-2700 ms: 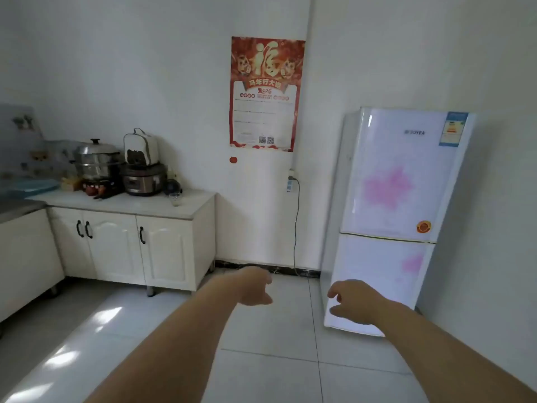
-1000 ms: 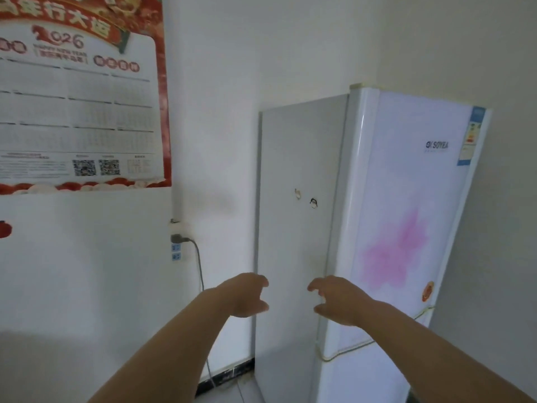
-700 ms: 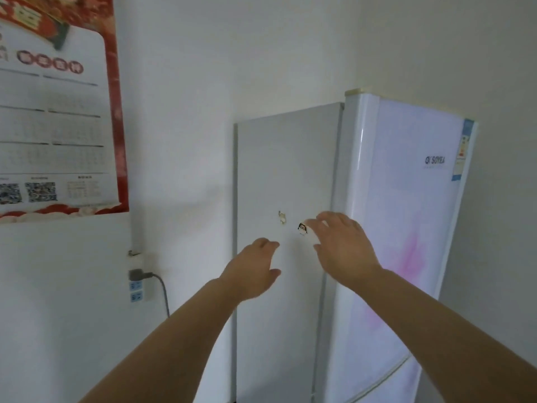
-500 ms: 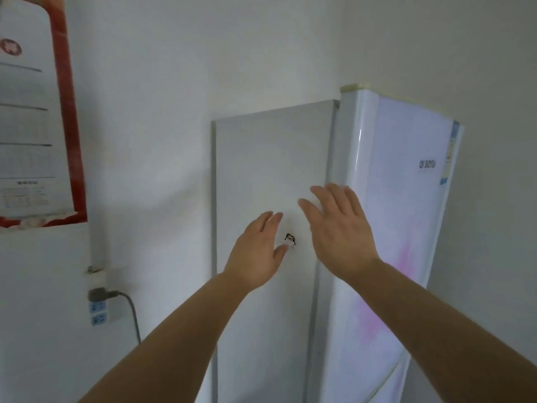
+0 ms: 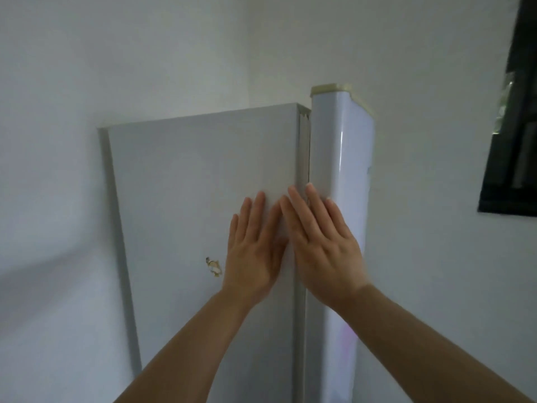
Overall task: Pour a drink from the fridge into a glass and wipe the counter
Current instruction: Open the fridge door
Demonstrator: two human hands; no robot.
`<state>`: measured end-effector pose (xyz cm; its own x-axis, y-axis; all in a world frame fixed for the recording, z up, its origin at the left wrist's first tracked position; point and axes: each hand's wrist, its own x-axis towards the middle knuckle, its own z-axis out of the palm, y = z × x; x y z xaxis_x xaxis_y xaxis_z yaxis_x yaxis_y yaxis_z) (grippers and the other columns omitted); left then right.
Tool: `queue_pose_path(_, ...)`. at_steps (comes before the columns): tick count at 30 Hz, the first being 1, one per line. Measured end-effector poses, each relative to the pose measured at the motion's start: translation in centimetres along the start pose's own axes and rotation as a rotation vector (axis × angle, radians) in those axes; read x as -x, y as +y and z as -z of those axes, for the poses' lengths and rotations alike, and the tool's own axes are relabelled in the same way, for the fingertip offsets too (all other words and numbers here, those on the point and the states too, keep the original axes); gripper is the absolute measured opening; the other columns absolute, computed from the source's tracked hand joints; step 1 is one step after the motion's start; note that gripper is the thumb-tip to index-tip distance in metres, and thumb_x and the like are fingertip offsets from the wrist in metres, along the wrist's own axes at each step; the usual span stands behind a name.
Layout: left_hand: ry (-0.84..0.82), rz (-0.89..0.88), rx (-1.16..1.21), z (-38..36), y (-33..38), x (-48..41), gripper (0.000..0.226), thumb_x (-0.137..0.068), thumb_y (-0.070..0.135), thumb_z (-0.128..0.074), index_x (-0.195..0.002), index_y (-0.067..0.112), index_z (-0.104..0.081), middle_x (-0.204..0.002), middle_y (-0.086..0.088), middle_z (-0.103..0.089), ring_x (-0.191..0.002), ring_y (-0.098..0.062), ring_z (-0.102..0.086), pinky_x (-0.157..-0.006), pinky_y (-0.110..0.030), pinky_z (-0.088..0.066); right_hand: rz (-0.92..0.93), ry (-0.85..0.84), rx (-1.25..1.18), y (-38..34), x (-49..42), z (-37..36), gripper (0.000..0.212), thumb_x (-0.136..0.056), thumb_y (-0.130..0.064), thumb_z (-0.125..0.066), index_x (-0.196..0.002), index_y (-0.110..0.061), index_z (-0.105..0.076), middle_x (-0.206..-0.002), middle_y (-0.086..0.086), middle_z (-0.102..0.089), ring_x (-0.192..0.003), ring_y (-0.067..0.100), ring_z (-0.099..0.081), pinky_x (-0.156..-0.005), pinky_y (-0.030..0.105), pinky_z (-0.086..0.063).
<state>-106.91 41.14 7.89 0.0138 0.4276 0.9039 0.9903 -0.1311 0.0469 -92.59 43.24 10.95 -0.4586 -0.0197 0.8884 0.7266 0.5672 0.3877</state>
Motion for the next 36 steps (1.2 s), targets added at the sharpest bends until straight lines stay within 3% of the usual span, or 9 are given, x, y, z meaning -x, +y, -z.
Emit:
queue_pose_path(2,0.074,-0.024,0.020,-0.9,-0.4,0.0,0.053,-0.100,0.046,-0.019,-0.150,0.036,-0.008,-0.154,-0.008,-0.023,-0.143,-0.028,-0.018,-0.116,-0.038,-0.013,-0.010,-0.012,0.069,0.0,0.1,0.0,0.046,-0.094,-0.010,-0.028,-0.137,-0.003,-0.042,-0.145,0.011,-0.042,-0.138,0.026,-0.026,-0.116,0.039,-0.018)
queue_pose_path(5,0.150,-0.014,0.027,-1.6,-0.4,0.0,0.050,-0.100,0.045,-0.019,-0.144,0.022,-0.028,-0.150,-0.011,-0.032,-0.140,-0.030,-0.023,-0.114,-0.041,-0.018,-0.014,-0.020,0.127,-0.1,0.1,0.3,0.049,-0.089,-0.009,-0.040,-0.137,-0.002,-0.042,-0.145,0.011,-0.041,-0.138,0.025,-0.026,-0.117,0.038,-0.017)
queue_pose_path(14,0.171,-0.037,0.045,-1.3,-0.4,0.1,0.049,-0.100,0.043,-0.020,-0.142,0.020,-0.031,-0.148,-0.014,-0.036,-0.139,-0.031,-0.024,-0.112,-0.046,-0.022,-0.013,-0.050,0.233,-0.3,0.1,1.0,0.054,-0.089,-0.013,-0.038,-0.141,-0.001,-0.031,-0.148,0.008,-0.025,-0.139,0.026,-0.022,-0.118,0.038,-0.010)
queue_pose_path(19,0.164,-0.059,0.049,-1.2,-0.4,0.1,0.048,-0.099,0.037,-0.029,-0.142,0.018,-0.031,-0.150,-0.013,-0.029,-0.140,-0.033,-0.023,-0.112,-0.047,-0.022,-0.027,-0.113,0.288,2.0,1.8,2.8,0.056,-0.089,-0.012,-0.037,-0.143,-0.002,-0.026,-0.151,0.011,-0.021,-0.145,0.023,0.003,-0.121,0.038,0.000)
queue_pose_path(25,0.208,-0.084,0.121,-1.4,2.0,-0.1,0.046,-0.093,0.026,-0.041,-0.137,0.012,-0.036,-0.146,-0.020,-0.034,-0.136,-0.036,-0.026,-0.112,-0.048,-0.020,-0.063,-0.230,0.374,6.0,4.4,6.3,0.054,-0.091,-0.015,-0.037,-0.143,-0.003,-0.026,-0.152,0.012,-0.021,-0.145,0.023,0.005,-0.120,0.041,-0.001)
queue_pose_path(31,0.165,-0.279,0.230,-2.4,7.1,0.2,0.046,-0.092,0.023,-0.042,-0.137,0.014,-0.036,-0.147,-0.014,-0.030,-0.137,-0.033,-0.026,-0.113,-0.048,-0.017,-0.213,-0.364,0.475,9.4,6.7,9.5,0.059,-0.087,-0.015,-0.033,-0.144,-0.007,-0.019,-0.153,0.012,-0.021,-0.144,0.018,0.015,-0.118,0.040,0.002)
queue_pose_path(36,0.059,-0.288,0.279,-4.1,9.7,0.5,0.048,-0.089,0.022,-0.041,-0.136,0.013,-0.039,-0.144,-0.018,-0.044,-0.136,-0.032,-0.028,-0.113,-0.047,-0.014,-0.518,-0.407,0.546,9.6,7.6,10.9,0.082,-0.071,0.000,-0.066,-0.142,-0.009,-0.025,-0.150,0.021,-0.028,-0.142,0.036,-0.010,-0.113,0.053,-0.011)
